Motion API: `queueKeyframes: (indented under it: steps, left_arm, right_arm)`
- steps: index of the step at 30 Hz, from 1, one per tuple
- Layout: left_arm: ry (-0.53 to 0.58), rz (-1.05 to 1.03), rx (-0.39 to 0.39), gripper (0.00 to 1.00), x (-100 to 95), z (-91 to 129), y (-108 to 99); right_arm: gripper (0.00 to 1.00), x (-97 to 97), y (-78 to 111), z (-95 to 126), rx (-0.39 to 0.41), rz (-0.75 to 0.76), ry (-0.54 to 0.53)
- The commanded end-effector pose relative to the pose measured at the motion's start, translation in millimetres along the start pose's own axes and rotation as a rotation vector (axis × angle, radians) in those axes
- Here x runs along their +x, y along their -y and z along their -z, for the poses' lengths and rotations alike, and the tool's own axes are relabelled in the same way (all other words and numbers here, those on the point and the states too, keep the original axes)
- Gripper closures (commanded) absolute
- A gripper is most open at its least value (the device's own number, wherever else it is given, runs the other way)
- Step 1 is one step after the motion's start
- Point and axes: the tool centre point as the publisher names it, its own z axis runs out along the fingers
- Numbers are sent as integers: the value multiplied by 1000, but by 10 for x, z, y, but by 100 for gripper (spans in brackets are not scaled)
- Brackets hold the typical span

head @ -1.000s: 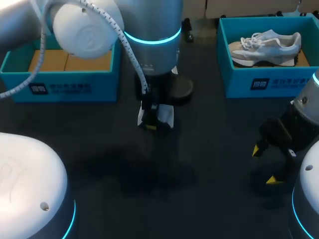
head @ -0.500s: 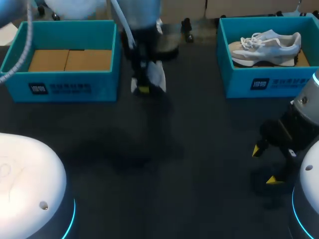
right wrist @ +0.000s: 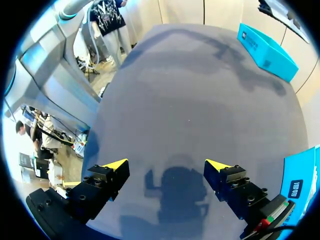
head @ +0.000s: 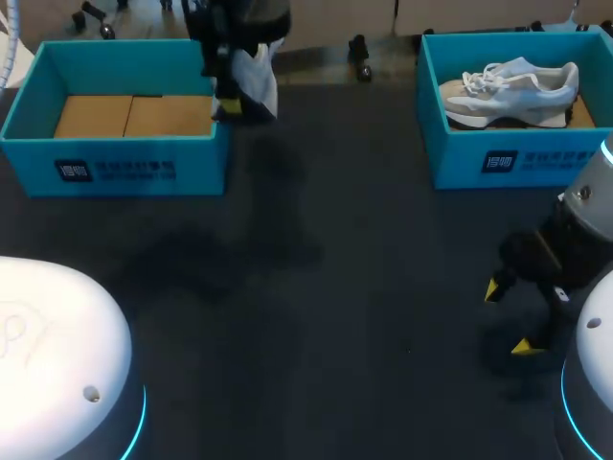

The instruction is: Take the shoe out of the shoebox, open the shoe tongue, remove and reinsert the insole, then place the shoe into the shoebox

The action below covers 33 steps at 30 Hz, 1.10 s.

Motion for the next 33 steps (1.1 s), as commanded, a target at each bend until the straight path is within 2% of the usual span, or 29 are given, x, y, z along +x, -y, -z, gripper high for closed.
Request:
queueKeyframes:
  steps: [1, 12, 16, 24, 29, 33]
  left_arm:
    - [-24, 3, 5, 100, -227, -27, -246]
    - [-43, 63, 23, 100, -825, -17, -1083]
    - [-39, 96, 14, 100, -989, -27, -1443]
    - [-52, 122, 9, 100, -1220, -7, -2025]
    - [-50, 89, -31, 100, -1313, 14, -2321]
    - [-50, 89, -31, 100, -1313, 14, -2321]
  right_arm:
    - [0, 9, 2, -9, 2, 1, 2]
    - [0, 9, 2, -9, 2, 1, 2]
    - [0, 9, 2, -9, 2, 1, 2]
    - [0, 9, 2, -9, 2, 1, 2]
    - [0, 9, 2, -9, 2, 1, 2]
    - [0, 9, 2, -9, 2, 1, 2]
